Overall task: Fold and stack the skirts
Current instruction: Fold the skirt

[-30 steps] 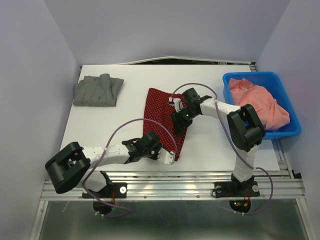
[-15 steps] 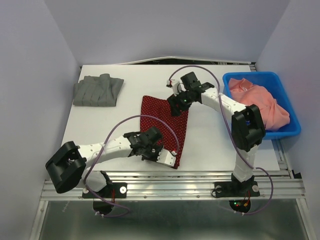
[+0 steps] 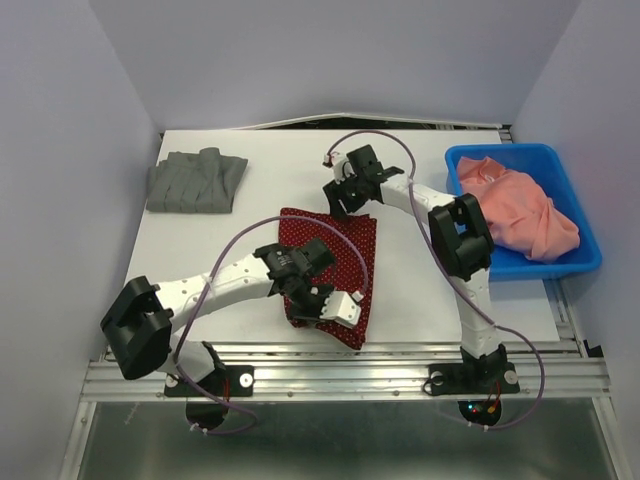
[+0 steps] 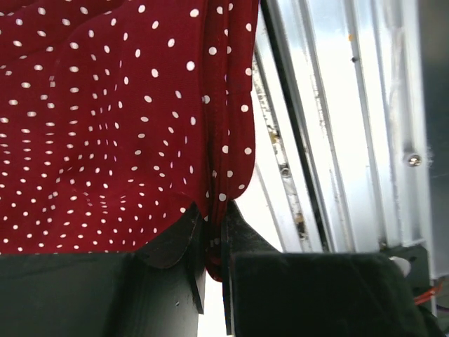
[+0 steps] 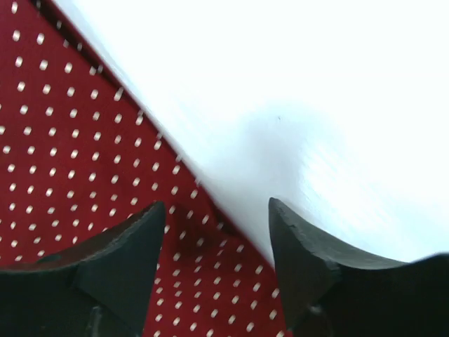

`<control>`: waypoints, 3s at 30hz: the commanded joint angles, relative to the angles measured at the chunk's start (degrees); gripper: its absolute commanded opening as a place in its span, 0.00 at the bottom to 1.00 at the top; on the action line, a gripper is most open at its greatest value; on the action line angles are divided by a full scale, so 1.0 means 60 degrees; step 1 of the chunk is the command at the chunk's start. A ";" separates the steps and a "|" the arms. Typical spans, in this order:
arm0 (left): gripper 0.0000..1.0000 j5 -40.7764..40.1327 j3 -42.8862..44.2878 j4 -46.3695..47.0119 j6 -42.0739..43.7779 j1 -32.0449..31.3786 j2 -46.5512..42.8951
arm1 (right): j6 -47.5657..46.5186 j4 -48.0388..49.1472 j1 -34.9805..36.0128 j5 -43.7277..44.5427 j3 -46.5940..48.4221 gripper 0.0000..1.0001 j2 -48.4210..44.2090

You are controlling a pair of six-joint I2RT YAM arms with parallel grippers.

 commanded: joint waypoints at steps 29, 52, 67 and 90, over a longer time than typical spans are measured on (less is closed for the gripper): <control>0.01 -0.0080 0.8569 -0.2339 0.1470 0.3628 0.5840 | -0.0681 0.0171 0.0034 -0.3090 -0.2656 0.52 -0.0786; 0.61 -0.0274 0.8704 0.0356 -0.0960 0.5151 0.4877 | 0.0168 -0.0765 -0.1270 0.0822 0.1196 0.90 -0.1092; 0.66 0.2159 0.5774 0.3154 -0.5048 0.5988 0.4583 | 0.0681 -0.1514 -0.1007 -0.2269 -0.2520 0.63 -0.3759; 0.17 0.2483 0.5188 0.4018 -0.5268 0.5665 0.5785 | -0.0154 -0.1030 -0.0918 -0.1347 -0.2730 0.32 -0.2529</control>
